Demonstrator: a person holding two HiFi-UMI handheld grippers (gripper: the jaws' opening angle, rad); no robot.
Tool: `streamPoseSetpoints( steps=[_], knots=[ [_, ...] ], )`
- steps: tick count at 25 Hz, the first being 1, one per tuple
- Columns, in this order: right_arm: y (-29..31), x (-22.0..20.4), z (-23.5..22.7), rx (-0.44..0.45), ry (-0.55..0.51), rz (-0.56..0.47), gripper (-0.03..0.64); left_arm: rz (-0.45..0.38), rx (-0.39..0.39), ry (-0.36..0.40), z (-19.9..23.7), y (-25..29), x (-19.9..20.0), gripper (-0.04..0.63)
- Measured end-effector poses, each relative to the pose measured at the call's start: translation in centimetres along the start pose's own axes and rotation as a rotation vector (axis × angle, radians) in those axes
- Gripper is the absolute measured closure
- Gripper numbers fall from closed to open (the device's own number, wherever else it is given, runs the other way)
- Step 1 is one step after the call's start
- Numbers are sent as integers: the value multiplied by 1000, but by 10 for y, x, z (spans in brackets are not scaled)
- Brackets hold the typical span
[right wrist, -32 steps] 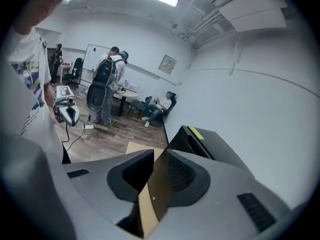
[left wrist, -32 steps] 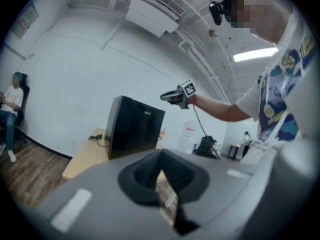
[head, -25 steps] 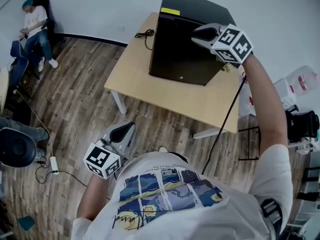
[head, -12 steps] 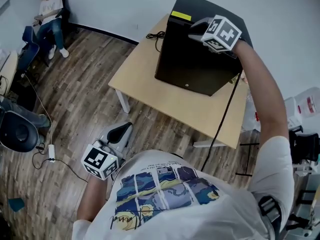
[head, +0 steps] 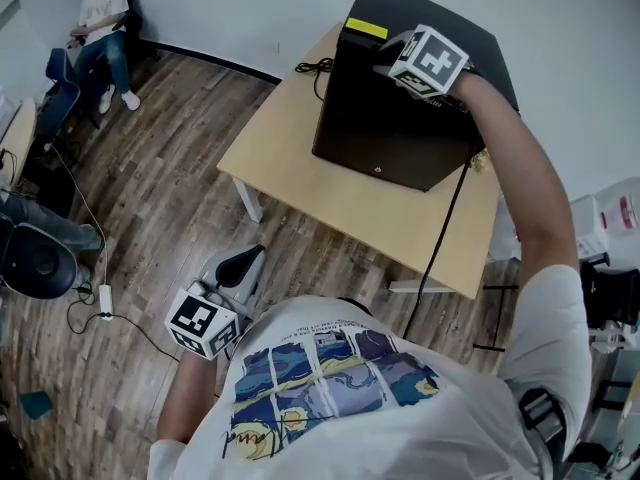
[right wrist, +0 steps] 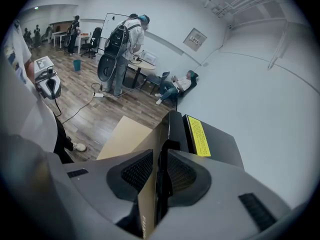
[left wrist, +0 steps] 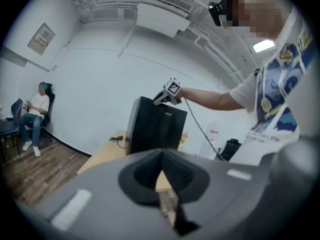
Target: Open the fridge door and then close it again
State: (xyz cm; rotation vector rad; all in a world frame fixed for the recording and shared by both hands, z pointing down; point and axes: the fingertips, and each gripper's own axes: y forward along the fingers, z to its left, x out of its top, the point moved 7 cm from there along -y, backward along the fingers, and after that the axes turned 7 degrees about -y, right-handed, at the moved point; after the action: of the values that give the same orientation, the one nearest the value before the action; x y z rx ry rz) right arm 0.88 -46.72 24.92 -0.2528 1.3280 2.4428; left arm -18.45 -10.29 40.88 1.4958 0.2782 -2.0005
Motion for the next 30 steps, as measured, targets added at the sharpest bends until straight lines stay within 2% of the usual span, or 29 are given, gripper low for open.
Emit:
streamPoseSetpoints(
  steps=[5,8,14,30],
  knots=[
    [6,0,1,2,3,26,546,9,-6,-6,5,2,2,586],
    [5,0,-2,-2,32,25,574,16,-9,-9,7,1,0,586],
    [5,-2,0,-11,97,1,580,20,-12,-19,12,-6,-5,586],
    [8,-3,-2,1,133,10,584,26,-8,-48,16,-28,-18,588]
  ],
)
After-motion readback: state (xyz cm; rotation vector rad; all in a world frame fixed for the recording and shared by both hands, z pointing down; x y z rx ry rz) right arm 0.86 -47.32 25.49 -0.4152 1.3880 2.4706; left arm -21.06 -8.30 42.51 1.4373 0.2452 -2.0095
